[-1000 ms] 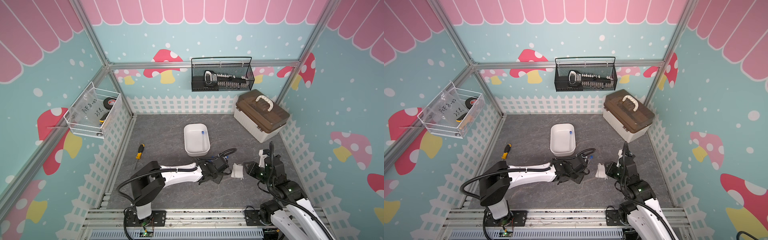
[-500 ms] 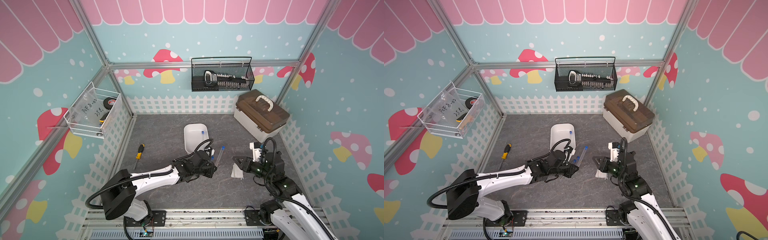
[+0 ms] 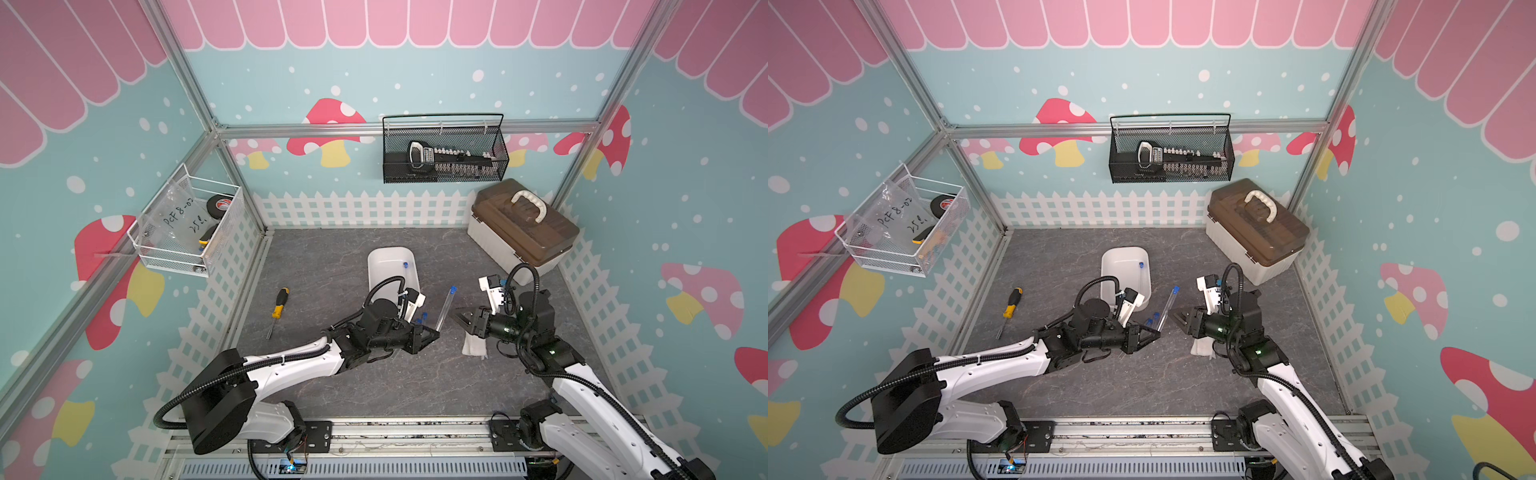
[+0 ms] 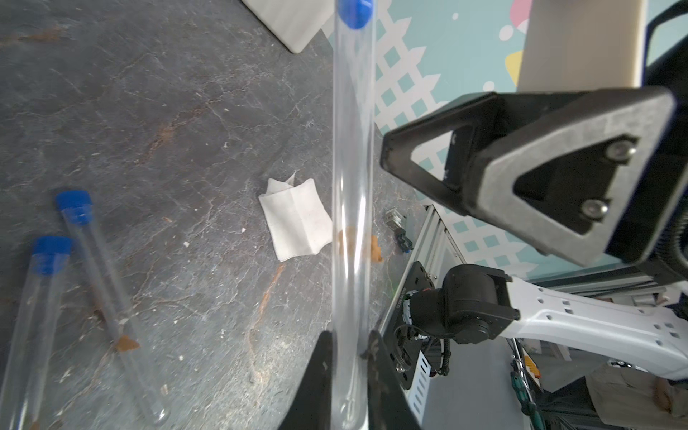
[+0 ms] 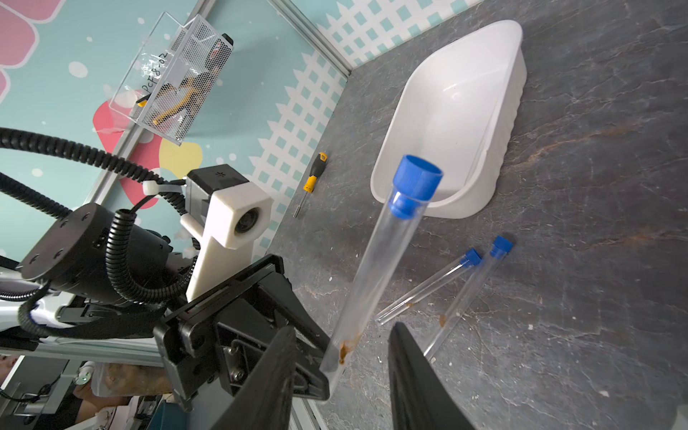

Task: Wipe the exteriors of test tubes
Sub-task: Pick up the test tube at the center of the board.

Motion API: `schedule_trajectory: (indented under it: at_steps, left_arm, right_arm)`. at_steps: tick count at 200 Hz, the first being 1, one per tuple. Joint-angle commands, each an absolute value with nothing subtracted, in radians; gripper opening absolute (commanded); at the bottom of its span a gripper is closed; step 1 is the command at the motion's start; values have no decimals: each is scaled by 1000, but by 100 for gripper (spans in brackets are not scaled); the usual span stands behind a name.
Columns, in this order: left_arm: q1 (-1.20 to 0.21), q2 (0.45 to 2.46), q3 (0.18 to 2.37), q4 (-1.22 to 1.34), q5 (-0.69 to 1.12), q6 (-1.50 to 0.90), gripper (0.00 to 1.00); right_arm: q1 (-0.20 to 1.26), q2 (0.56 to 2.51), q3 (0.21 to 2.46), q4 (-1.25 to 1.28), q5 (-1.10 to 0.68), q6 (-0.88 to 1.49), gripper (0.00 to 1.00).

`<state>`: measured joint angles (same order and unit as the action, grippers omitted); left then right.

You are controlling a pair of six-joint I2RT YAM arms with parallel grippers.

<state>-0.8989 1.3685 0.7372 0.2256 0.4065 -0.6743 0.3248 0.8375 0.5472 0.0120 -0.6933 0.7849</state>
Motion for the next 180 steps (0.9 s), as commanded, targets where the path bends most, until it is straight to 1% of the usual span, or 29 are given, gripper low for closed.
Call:
schedule_trajectory:
  at_steps: [1,58,96,116,153,168,180]
  left_arm:
    - [-894,1348,717,310,457,-702,15]
    - [-891,1370,678,474,530,-769,16]
    - [-891,1377,664,503,543,-782,16]
    - [-891,1374,663,491,543,-778,16]
    - [-891,1380,658,491,538,-778,17]
    - [-891,1387,661,494,541,-778,19]
    - [-891,1395,665,500,549,-782,24]
  right_arm:
    - [321,849,569,76,-719,766,41]
    - [320,876,574,111,-704,769,40]
    - [321,878,576,121,-677,775,36]
    - [321,882,579,141,-676,786,32]
    - [321,889,593,157,-681,799,17]
    - [321,890,598,155,-682,808,14]
    - [321,887,601,155,-683,813,12]
